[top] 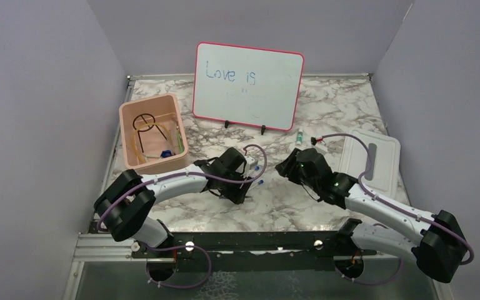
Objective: Organize the chemistry lab equipment
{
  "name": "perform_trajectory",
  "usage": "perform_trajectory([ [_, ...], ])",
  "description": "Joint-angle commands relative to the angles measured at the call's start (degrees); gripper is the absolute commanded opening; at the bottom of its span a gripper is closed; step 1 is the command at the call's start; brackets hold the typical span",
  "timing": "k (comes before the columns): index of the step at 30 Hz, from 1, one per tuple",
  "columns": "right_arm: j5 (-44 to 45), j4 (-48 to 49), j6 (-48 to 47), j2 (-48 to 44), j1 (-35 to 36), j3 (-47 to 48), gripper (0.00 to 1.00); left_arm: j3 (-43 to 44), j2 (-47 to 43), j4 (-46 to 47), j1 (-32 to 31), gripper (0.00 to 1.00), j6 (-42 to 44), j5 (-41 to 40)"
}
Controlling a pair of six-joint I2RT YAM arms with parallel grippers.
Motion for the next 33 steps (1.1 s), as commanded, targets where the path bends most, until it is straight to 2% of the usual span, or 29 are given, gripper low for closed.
perform_trajectory([
  [1, 0.22, 0.31, 0.31, -1.83, -0.35, -0.94, 0.51, 0.02, 0.57, 2.29, -1.01, 0.61, 1.15, -1.33],
  [8, 0.82, -0.22, 0.12, -3.32, -0.44, -1.55, 0.51, 0.23, 1.63, 0.21, -2.73, 0.5, -1.23, -3.58],
  [19, 1.03, -0.4, 0.26, -3.9, -0.7, -1.77, 0.51, 4.84, 6.53, -6.69, -11.36, 0.36, -2.23, -9.46],
  [24, 3.32, -2.81, 1.89, -6.14, -0.75, -1.95, 0.51, 6.42, 9.39, -7.14, -13.1, 0.28, -1.58, -10.37],
  [33, 8.66, -8.29, 4.33, -11.99, -0.79, -1.21, 0.51, 9.26, 9.76, -8.3, -14.17, 0.06, 0.7, -10.95],
])
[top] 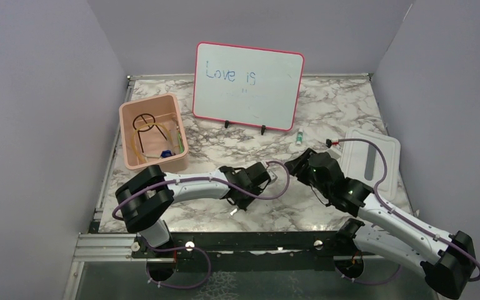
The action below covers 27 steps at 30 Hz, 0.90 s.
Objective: Organize the chemistry lab equipment
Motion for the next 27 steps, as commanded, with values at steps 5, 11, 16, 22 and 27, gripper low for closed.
perform_trajectory([
  [5, 5.76, -4.96, 2.03, -3.25, -0.39, 0.76, 0.51, 3.02, -2.85, -2.52, -0.74, 0.0, 3.25, 5.08],
  [11, 6.67, -5.56, 2.22, -4.15, -0.37, 1.16, 0.51, 8.53, -10.67, -5.31, -0.53, 0.0, 4.94, 3.96],
  [16, 6.58, -5.65, 2.61, -4.68, -0.4, 0.97, 0.51, 13.41, -16.35, -7.91, 2.62, 0.0, 5.48, -1.57],
  [22, 5.42, -4.86, 2.83, -3.96, -0.4, 0.65, 0.51, 18.28, -20.87, -11.28, 12.37, 0.0, 4.31, -12.31],
  [27, 4.32, -3.79, 2.83, -2.78, -0.4, 0.57, 0.51, 20.42, -24.22, -11.78, 24.13, 0.0, 3.31, -22.24],
])
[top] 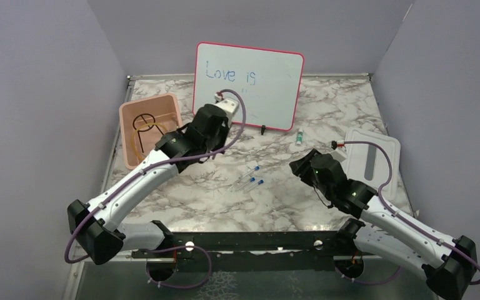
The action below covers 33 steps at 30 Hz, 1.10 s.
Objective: Organize the chemistry lab equipment
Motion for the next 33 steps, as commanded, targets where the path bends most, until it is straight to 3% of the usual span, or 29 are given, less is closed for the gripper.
perform_trajectory([
  [1, -0.06, 0.7, 0.89, 0.99, -0.4, 0.53, 0.51, 2.95, -3.5, -2.53, 9.85, 0.0, -1.23, -14.16],
  [4, -0.71, 1.41, 0.57, 1.79, -0.4, 0.61, 0.51, 4.19, -3.39, -2.63, 17.98, 0.0, -2.71, -19.02],
  [8, -1.19, 1.95, 0.01, 2.65, -0.4, 0.66, 0.51, 6.48, -1.45, -1.46, 27.03, 0.0, -3.31, -16.59],
  [15, -2.23, 3.74, -0.02, 3.28, -0.4, -0.34, 0.51, 3.97, 7.33, 3.79, 39.55, 0.0, -6.08, -1.57],
  [20, -2.6, 4.34, -0.39, 3.64, -0.4, -0.7, 0.51, 0.34, 13.12, 8.01, 42.61, 0.0, -8.63, 5.99],
  [26, -2.51, 4.85, -0.93, 3.9, -0.4, -0.87, 0.51, -1.57, 18.25, 9.46, 43.09, 0.0, -10.37, 7.97],
  [33, -2.24, 5.02, -1.43, 4.63, -0.39, -0.8, 0.51, -1.71, 19.7, 9.03, 43.19, 0.2, -10.52, 8.45],
])
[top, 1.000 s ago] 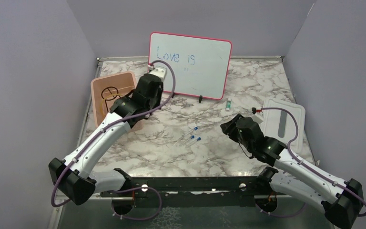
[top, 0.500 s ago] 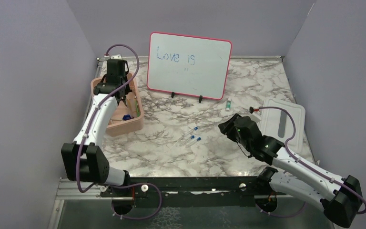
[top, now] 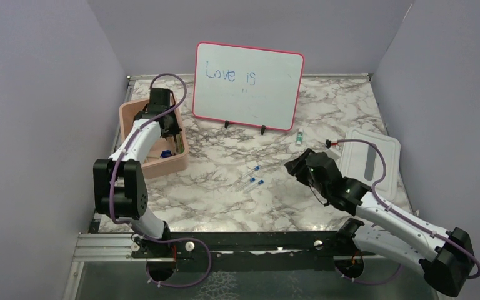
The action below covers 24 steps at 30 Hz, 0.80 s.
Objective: Organize the chemistry lab equipment
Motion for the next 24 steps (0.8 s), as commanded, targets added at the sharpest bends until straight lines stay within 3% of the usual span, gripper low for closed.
perform_trajectory([
  [1, 0.07, 1.44, -1.07, 0.72, -0.4, -0.45, 0.51, 0.57, -0.21, 1.58, 0.46, 0.23, -0.55, 2.06],
  [13, 0.39, -1.97, -7.96, 7.34, -0.42, 4.11, 0.51, 5.75, -8.36, -2.82, -0.44, 0.47, 0.95, 6.89],
  [16, -0.76, -7.09, -9.03, 10.62, -2.5, 8.49, 0.52, 7.39, -11.31, -3.61, -1.69, 0.54, 1.51, 9.6],
  [20, -4.84, -7.05, -12.1, 14.33, -5.18, 11.37, 0.54, 8.58, -14.71, -3.54, -5.68, 0.63, 3.17, 12.65],
  [24, -7.61, -9.01, -14.26, 18.89, -9.0, 14.19, 0.57, 8.72, -16.54, -3.34, -11.45, 0.67, 5.39, 15.59],
])
